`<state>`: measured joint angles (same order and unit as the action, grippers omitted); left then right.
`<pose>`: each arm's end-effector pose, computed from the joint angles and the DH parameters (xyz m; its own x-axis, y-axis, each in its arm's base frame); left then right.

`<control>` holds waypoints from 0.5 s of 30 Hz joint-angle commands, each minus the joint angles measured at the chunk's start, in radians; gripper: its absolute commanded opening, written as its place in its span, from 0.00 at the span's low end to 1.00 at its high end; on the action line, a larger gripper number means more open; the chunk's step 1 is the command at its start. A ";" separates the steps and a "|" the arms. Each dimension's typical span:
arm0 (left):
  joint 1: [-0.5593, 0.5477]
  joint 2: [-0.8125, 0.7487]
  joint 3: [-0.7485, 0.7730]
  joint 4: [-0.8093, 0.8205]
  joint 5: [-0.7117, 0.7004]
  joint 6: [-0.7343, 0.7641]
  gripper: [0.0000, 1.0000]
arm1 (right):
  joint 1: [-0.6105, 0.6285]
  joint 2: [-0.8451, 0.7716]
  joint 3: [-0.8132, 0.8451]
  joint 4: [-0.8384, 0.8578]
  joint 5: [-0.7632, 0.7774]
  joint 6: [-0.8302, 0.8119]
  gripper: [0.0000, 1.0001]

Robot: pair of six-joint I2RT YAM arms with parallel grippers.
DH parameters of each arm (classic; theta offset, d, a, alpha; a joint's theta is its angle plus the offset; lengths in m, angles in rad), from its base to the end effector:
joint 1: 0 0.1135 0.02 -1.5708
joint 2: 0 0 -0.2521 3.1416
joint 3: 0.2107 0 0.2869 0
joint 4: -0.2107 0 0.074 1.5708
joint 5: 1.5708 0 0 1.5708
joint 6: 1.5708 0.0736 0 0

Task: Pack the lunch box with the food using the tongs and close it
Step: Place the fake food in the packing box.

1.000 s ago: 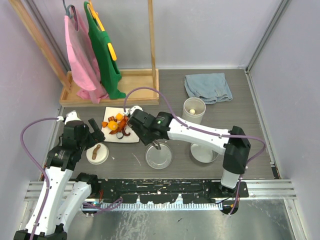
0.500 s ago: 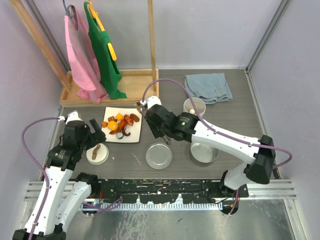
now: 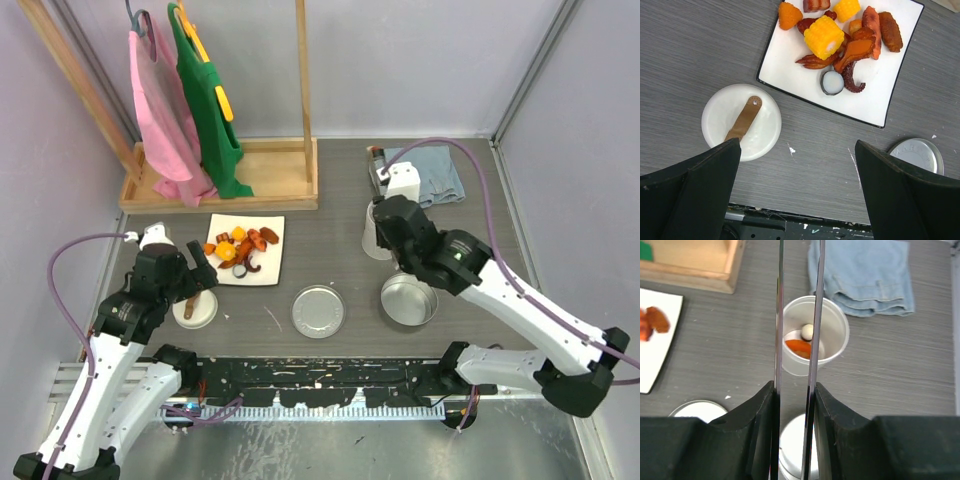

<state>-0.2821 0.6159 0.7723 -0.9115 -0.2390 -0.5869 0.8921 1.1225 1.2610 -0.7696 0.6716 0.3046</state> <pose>0.1854 -0.0356 0.2624 -0.6062 -0.3845 -0.6962 -0.2772 0.9226 -0.2682 0.2156 0.1943 0.3612 -0.4415 -0.1735 -0.8803 -0.1693 0.9796 -0.1081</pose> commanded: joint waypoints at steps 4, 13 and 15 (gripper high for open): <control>-0.003 -0.015 0.035 0.015 -0.034 -0.001 0.98 | -0.015 -0.111 -0.036 -0.094 0.154 0.015 0.37; -0.004 -0.025 0.034 0.014 -0.040 -0.005 0.98 | -0.015 -0.169 -0.124 -0.210 0.006 0.105 0.37; -0.004 -0.022 0.035 0.012 -0.035 -0.006 0.98 | -0.015 -0.164 -0.135 -0.215 -0.012 0.109 0.37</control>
<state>-0.2825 0.5976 0.7723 -0.9123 -0.2584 -0.5873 0.8810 0.9749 1.1328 -0.9821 0.6987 0.3729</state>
